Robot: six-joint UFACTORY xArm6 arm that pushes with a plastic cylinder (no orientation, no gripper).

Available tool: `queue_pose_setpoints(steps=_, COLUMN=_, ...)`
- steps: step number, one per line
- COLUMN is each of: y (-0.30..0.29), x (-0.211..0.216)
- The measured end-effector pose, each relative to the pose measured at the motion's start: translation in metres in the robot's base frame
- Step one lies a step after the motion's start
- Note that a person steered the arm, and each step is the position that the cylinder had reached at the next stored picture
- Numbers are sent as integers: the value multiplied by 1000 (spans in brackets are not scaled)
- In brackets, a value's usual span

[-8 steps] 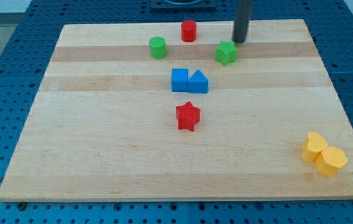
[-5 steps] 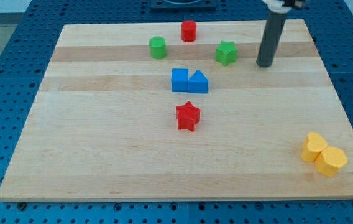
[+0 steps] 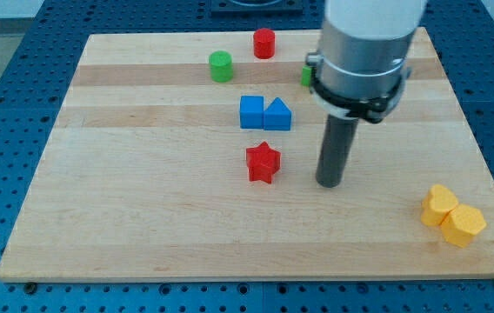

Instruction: Move the red star to the green circle

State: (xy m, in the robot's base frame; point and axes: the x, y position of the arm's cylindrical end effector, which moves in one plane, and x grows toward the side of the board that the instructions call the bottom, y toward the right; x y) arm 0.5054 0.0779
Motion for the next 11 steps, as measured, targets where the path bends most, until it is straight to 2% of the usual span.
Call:
queue_pose_setpoints(steps=3, y=-60, x=-6)
queue_pose_setpoints(steps=7, y=-127, x=-61)
queue_pose_setpoints(steps=9, y=-175, x=-74)
queue_pose_setpoints(steps=11, y=-185, x=-93)
